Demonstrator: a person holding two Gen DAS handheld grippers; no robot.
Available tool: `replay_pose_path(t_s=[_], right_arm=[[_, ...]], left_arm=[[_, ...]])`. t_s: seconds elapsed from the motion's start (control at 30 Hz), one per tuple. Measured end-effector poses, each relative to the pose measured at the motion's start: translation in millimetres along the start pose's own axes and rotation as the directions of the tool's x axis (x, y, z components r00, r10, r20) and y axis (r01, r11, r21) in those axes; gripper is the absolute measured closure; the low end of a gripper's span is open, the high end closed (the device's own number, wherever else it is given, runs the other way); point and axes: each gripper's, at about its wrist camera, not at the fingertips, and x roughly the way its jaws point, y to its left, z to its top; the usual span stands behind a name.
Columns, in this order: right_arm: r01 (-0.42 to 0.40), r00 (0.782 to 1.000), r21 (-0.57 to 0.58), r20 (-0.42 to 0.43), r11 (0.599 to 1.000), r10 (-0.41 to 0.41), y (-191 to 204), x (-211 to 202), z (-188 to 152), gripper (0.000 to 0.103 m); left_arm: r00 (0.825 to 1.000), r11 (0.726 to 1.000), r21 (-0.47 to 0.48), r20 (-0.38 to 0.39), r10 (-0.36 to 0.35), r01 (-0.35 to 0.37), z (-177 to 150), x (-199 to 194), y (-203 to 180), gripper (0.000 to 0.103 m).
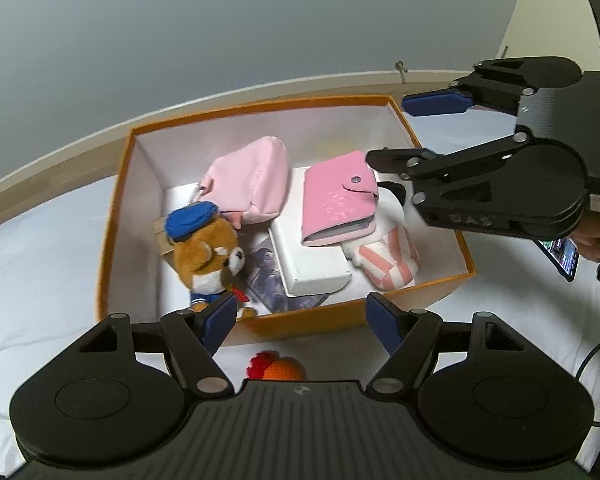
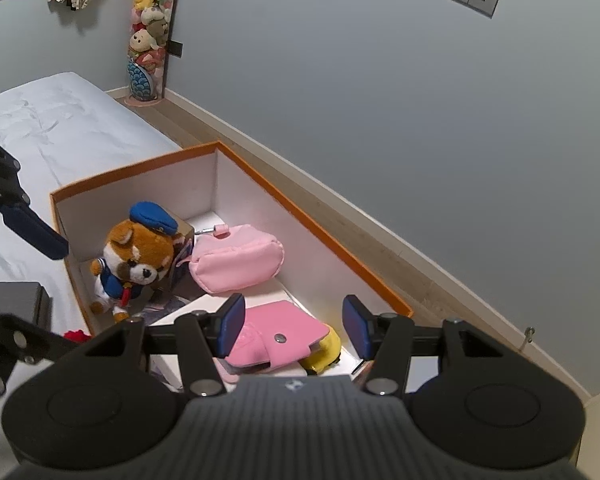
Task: Organize objects
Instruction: 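Open both grippers and withdraw them from the shoebox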
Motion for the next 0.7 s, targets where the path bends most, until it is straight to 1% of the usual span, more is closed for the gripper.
replay_pose_path(t_s=[0.17, 0.37, 0.7], right_arm=[[0.011, 1.0, -0.001, 0.025, 1.0, -0.011, -0.9, -20.2, 7.2, 0.047], [0.012, 0.999, -0.001, 0.043, 1.0, -0.012, 4.2, -40.1, 7.5, 0.046], [-0.033, 0.998, -0.017, 0.046, 0.999, 0.034, 31.2, -55.9, -6.5, 0.046]], left_arm=[[0.999, 1.0, -0.008, 0.038, 0.023, -0.023, -2.4, -21.9, 0.9, 0.017], [0.997, 0.999, -0.008, 0.072, 0.037, -0.036, -12.4, -42.9, -0.2, 0.017], [0.995, 0.999, -0.03, 0.096, 0.033, -0.03, -39.8, -56.8, 1.6, 0.017]])
